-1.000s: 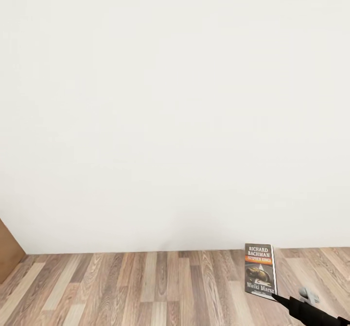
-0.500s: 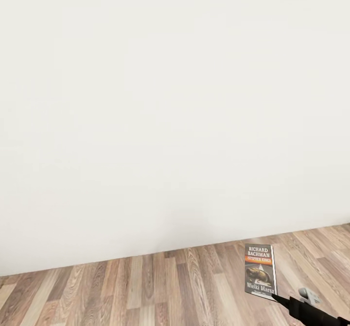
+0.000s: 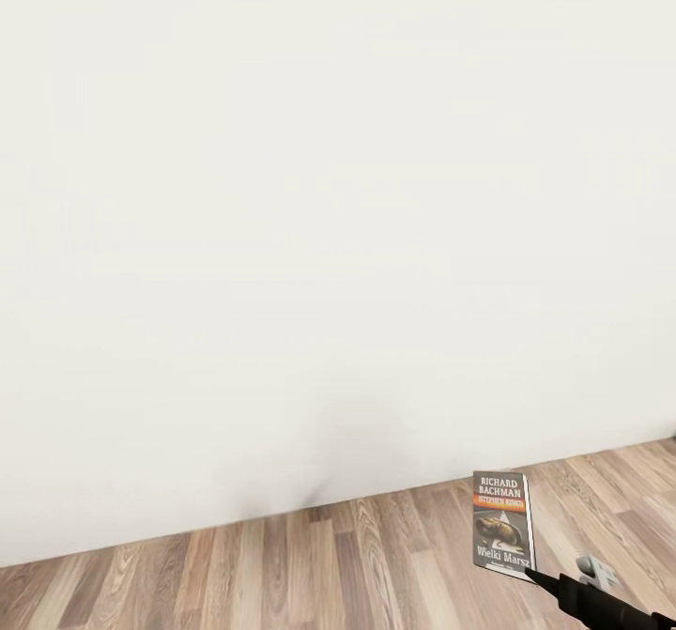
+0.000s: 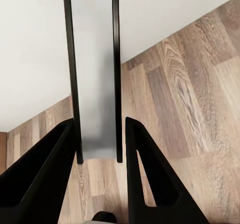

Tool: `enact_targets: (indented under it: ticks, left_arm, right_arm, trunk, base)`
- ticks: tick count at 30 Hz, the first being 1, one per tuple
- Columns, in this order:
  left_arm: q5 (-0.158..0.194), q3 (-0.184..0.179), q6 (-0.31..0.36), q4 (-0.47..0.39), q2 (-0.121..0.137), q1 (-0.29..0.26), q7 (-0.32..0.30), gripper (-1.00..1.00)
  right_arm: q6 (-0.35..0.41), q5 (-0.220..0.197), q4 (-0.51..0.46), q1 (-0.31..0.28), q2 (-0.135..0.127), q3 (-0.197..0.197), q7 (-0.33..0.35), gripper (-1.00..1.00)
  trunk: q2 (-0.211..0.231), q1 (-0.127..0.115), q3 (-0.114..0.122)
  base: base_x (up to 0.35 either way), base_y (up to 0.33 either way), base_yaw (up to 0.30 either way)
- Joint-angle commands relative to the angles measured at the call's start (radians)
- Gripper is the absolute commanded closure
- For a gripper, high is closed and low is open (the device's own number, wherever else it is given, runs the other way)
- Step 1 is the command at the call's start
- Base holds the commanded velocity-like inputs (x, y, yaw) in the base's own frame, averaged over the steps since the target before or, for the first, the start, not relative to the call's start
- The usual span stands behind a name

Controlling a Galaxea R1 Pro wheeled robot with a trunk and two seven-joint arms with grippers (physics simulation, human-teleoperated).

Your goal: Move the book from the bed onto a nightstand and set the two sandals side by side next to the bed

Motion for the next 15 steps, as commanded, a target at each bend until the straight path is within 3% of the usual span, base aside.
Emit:
enact_targets:
  ticks: [1, 9, 15]
  left_arm:
    - [-0.009, 0.003, -0.007, 0.001, 0.0, -0.001, -0.001, -1.0]
    - [-0.009, 0.003, -0.007, 0.001, 0.0, -0.001, -0.001, -1.0]
    - [-0.009, 0.003, -0.007, 0.001, 0.0, -0.001, -0.001, -1.0]
  right_arm:
    - [0.003, -0.011, 0.003, -0.002, 0.0, 0.003, 0.005, 1.0]
    - [0.003, -0.011, 0.003, -0.002, 0.0, 0.003, 0.006, 1.0]
    - [0.003, -0.011, 0.003, -0.002, 0.0, 0.003, 0.007, 1.0]
  trunk:
    - [-0.002, 0.001, -0.002]
    - [-0.002, 0.001, -0.002]
    - [-0.002, 0.001, -0.002]
  base:
    - [0.323, 0.0, -0.001]
    - [0.151, 0.002, 0.0]
    - [0.266, 0.082, 0.0]
